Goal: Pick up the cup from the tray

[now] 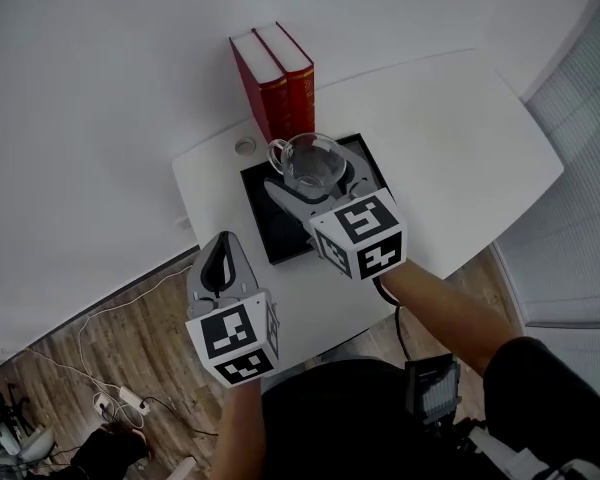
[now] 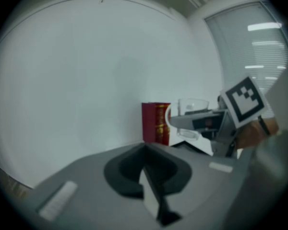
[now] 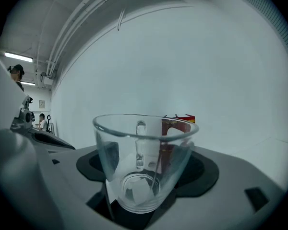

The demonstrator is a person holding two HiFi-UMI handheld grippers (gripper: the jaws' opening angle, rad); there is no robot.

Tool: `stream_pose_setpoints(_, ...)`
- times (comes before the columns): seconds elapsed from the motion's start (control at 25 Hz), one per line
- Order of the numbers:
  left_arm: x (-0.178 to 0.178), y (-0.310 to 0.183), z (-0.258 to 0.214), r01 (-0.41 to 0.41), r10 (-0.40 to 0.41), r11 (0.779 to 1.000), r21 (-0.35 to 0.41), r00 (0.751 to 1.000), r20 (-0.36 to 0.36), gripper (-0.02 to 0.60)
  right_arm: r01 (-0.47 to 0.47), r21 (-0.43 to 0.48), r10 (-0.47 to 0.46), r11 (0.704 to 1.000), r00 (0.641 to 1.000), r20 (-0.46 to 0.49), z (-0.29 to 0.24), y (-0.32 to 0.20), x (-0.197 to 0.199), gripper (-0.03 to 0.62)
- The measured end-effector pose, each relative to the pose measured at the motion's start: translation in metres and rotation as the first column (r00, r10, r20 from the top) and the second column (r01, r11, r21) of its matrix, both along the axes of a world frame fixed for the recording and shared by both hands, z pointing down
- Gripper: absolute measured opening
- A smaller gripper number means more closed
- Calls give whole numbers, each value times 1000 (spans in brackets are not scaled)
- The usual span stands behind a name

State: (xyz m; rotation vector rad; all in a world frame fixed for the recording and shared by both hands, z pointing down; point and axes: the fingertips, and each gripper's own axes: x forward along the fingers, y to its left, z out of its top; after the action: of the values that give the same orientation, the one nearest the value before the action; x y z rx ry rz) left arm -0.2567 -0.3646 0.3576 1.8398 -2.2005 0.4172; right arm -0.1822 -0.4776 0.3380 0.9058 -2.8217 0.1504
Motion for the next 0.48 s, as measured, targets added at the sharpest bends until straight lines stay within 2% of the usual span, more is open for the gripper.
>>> stream_pose_setpoints(0.48, 15, -13, -22, -31, 31, 998, 62, 1000, 5, 3, 39, 53, -44, 998, 994, 100, -62, 19, 18, 405)
